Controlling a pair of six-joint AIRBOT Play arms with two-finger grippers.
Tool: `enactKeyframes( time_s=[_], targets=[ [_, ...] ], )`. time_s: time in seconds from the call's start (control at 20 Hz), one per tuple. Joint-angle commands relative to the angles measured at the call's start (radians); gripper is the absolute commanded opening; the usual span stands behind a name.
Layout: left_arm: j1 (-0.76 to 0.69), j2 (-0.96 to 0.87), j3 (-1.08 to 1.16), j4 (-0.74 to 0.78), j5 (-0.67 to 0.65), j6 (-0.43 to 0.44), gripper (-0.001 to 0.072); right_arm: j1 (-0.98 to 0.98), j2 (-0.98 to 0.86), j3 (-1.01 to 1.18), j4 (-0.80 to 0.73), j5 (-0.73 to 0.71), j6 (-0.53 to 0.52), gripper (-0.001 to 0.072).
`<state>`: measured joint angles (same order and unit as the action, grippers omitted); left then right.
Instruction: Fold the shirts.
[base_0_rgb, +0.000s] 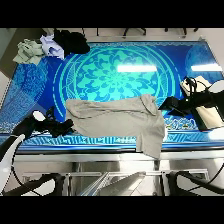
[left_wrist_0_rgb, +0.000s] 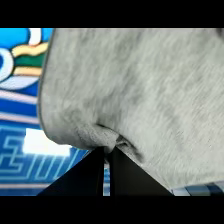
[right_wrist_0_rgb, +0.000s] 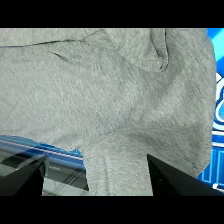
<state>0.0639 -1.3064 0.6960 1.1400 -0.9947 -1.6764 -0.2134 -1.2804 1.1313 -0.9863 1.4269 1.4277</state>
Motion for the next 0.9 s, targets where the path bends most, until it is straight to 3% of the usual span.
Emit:
enactKeyframes(
  time_s=[0.0,0.25,0.45,0.7,0.85],
  targets=[
    [-0.001,0.081,0.002,0.037,-0.004,-0.008,0.0012,-0.019,0.004,-0.018,-0.005,0.021,-0.014,0.0703],
    [0.055,0.312,0.002,0.046,-0.131,0.055,0.0012,-0.126,0.006,-0.226,-0.033,-0.063,-0.051,0.0703],
    [0.064,0.456,0.002,0.044,-0.13,0.055,0.0013,-0.152,0.006,-0.401,-0.03,-0.133,-0.097,0.0703],
    [-0.001,0.487,0.002,0.044,-0.131,0.055,0.0013,-0.142,0.006,-0.543,0.116,-0.235,-0.191,0.0698],
    [-0.022,0.486,0.002,0.043,-0.132,0.052,0.0013,-0.068,-0.006,-0.572,0.136,-0.314,-0.189,0.0698]
  ],
)
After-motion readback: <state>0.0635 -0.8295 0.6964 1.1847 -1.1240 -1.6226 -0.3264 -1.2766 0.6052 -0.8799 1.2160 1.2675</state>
